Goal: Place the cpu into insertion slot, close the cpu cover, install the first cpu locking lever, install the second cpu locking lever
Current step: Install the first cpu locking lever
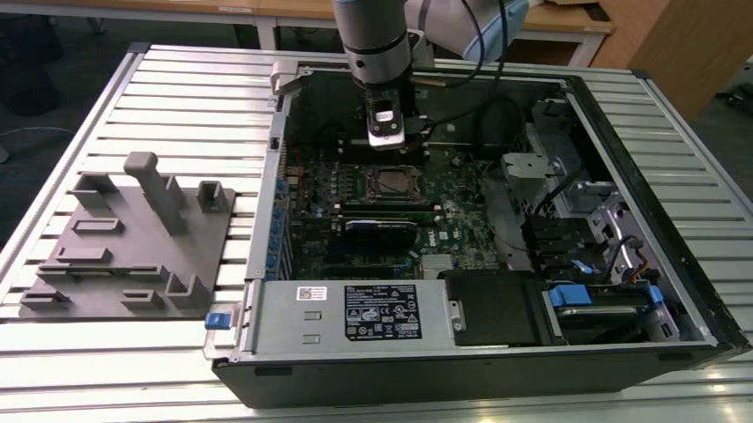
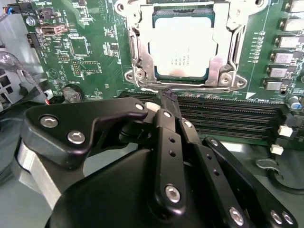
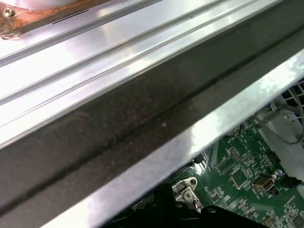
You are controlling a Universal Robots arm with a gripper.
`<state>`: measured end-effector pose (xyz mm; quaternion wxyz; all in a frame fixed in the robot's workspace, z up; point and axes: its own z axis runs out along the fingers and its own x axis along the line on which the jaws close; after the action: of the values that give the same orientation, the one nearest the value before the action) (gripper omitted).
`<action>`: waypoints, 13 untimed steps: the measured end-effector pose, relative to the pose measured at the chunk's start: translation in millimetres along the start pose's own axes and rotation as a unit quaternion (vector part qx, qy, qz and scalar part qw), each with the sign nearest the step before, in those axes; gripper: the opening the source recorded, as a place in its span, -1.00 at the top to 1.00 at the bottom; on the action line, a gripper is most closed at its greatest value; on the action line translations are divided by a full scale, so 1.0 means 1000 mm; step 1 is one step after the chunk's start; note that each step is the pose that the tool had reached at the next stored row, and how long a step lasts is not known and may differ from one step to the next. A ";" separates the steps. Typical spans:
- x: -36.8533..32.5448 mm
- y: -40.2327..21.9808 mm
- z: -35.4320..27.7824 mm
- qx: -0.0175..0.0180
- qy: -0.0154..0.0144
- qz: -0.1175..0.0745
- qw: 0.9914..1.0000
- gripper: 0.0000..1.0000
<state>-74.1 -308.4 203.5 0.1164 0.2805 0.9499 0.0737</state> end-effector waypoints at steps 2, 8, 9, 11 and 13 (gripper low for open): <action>0.0000 0.0000 0.0001 0.000 0.000 0.000 1.000 0.80; -0.0010 0.0011 -0.0049 0.001 0.001 0.000 1.000 0.80; -0.0013 0.0015 -0.0069 0.001 0.001 0.000 1.000 0.80; -0.0019 0.0021 -0.0098 0.001 0.001 0.000 1.000 0.80; -0.0019 0.0022 -0.0097 0.001 0.001 0.000 1.000 0.80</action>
<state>-74.0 -308.3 213.6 0.1152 0.2805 0.9501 0.0734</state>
